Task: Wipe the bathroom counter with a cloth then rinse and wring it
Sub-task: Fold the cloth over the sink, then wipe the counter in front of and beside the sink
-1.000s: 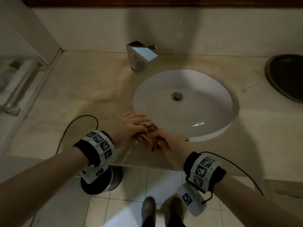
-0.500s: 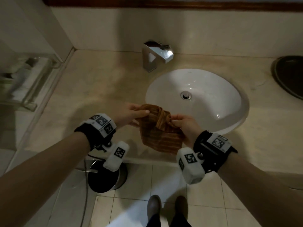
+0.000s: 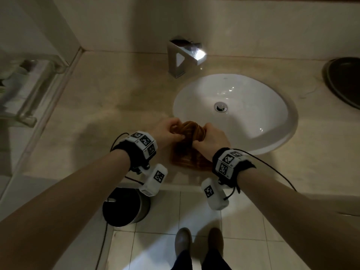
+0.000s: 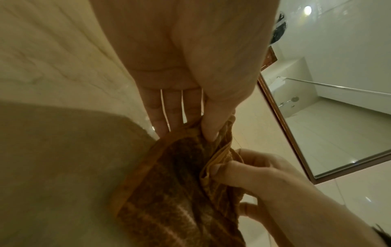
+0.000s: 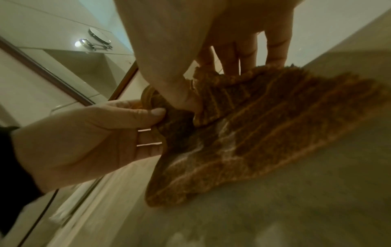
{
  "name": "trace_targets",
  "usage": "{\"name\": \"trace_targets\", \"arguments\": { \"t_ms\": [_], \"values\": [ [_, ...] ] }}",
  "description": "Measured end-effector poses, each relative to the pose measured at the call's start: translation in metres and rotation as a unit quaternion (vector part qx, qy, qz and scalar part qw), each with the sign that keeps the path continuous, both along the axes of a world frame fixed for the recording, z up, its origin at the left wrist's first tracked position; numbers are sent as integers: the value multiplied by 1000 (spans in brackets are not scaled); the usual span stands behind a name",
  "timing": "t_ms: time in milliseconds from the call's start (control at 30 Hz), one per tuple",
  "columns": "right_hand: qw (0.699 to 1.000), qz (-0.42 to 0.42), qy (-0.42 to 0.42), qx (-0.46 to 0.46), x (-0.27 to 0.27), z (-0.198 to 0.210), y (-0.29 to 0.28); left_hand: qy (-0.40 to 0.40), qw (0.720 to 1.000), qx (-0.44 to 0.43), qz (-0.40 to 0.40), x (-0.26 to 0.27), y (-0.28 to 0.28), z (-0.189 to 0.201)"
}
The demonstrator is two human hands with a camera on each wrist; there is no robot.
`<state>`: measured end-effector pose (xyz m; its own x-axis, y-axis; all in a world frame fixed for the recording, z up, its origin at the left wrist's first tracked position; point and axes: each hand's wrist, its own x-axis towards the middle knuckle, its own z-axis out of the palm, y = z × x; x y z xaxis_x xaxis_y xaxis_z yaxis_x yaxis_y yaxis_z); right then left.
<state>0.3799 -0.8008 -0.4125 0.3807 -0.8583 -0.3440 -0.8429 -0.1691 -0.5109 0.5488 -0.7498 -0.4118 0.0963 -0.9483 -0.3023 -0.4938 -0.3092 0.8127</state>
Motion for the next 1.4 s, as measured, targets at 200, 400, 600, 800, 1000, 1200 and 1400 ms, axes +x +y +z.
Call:
{"name": "trace_targets", "arguments": {
  "t_ms": [200, 400, 600, 800, 1000, 1200, 1400],
  "values": [
    [1000, 0, 15, 21, 13, -2, 4, 31, 1000, -2, -3, 7, 5, -1],
    [999, 18, 42, 3, 11, -8, 2, 47, 997, 24, 50, 6, 9, -3],
    [999, 28, 26, -30, 10, -7, 4, 40, 995, 17, 87, 6, 9, -6],
    [994, 37, 75, -67, -2, 8, -4, -32, 994, 6, 109, -1, 13, -6],
    [976, 138, 70, -155, -39, 44, 2, -35, 989, -100, 104, -7, 32, 2],
    [909, 352, 128, -185, -76, 12, 40, -281, 955, -76, -57, -21, 88, -5],
    [938, 290, -4, -191, -43, 0, 67, -316, 940, -109, -73, -48, 97, -4]
  ]
}}
